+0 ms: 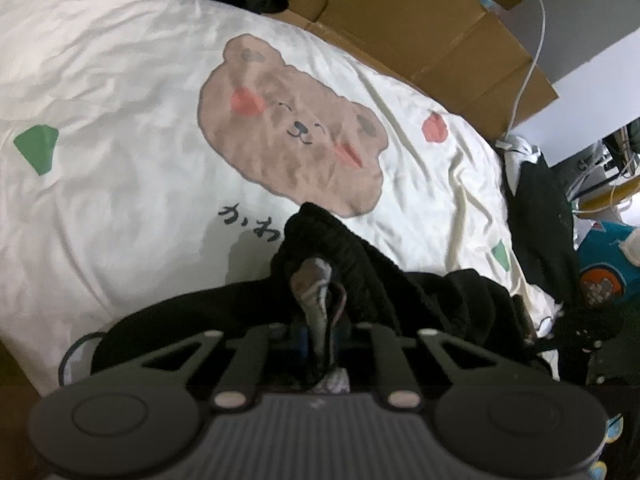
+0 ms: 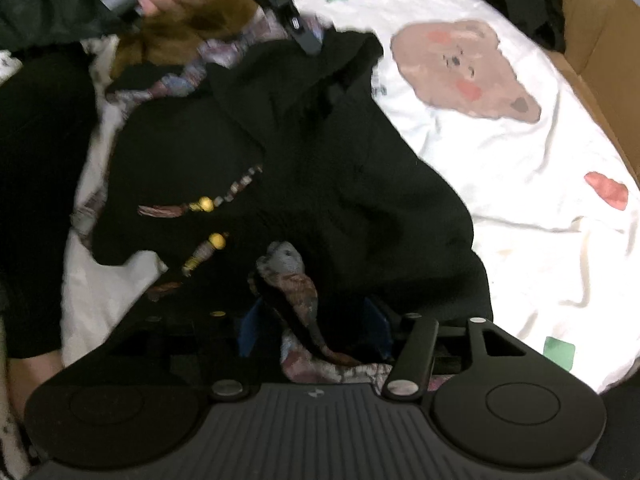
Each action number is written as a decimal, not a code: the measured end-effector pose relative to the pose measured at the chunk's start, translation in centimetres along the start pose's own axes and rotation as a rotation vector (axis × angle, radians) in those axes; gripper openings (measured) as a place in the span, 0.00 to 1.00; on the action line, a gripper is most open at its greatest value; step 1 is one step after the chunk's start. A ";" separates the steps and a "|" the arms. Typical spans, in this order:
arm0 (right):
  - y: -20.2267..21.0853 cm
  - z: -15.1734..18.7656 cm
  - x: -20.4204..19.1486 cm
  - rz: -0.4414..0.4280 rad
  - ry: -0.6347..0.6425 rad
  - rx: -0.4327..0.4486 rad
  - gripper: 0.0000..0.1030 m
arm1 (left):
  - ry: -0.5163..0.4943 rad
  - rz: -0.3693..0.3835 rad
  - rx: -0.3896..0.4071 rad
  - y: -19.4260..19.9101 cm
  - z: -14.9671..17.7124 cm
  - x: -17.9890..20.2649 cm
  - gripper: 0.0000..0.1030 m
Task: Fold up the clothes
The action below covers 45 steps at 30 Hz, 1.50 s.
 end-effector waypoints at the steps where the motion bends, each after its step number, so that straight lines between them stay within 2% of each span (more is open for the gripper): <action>1: -0.5 0.0 0.0 0.018 0.006 -0.009 0.39 | -0.004 -0.001 0.006 0.2 -0.1 0.2 0.09; 2: -0.6 0.0 0.1 0.041 0.009 -0.008 0.19 | -0.007 -0.001 0.015 0.6 -0.3 0.3 0.08; 3: -0.6 -0.1 0.2 0.072 0.007 0.001 0.12 | -0.011 0.000 0.025 1.0 -0.4 0.5 0.08; 5: -0.2 -0.3 0.2 0.080 0.007 0.024 0.09 | -0.018 0.002 0.049 1.9 -0.8 0.8 0.08; 8: 1.2 -1.2 0.6 0.104 -0.018 0.079 0.08 | -0.026 0.001 0.087 3.4 -1.3 1.1 0.08; 14: 5.6 -2.4 4.6 0.220 -0.175 0.219 0.08 | -0.024 -0.026 0.167 6.5 -3.1 1.1 0.08; 19: 8.5 -3.1 8.1 0.323 -0.262 0.294 0.08 | -0.118 -0.076 0.184 8.3 -6.0 2.5 0.07; 22: 9.6 -3.9 10.2 0.376 -0.309 0.321 0.08 | -0.140 -0.095 0.215 8.7 -7.8 3.2 0.07; 25: 10.1 -4.4 11.5 0.411 -0.339 0.334 0.08 | -0.145 -0.113 0.250 8.6 -9.3 3.4 0.07; 29: 10.0 -4.9 14.4 0.413 -0.435 0.348 0.08 | -0.145 -0.144 0.279 7.5 -11.0 3.2 0.07; 33: 8.7 -5.2 17.6 0.415 -0.507 0.332 0.08 | -0.136 -0.152 0.274 5.6 -12.8 2.7 0.07; 45: 4.0 -6.5 24.4 0.432 -0.576 0.307 0.07 | -0.091 -0.170 0.238 -0.1 -17.9 -1.3 0.07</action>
Point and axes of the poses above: each gripper's, at about its wrist camera, not at the fingertips, and y roughly against the way its jaws point, x to its right, z to its underside, the point moved 8 cm from there along -y, roughly the way its jaws point, and after that the axes turned 3 degrees about z, right-handed, at the moved point
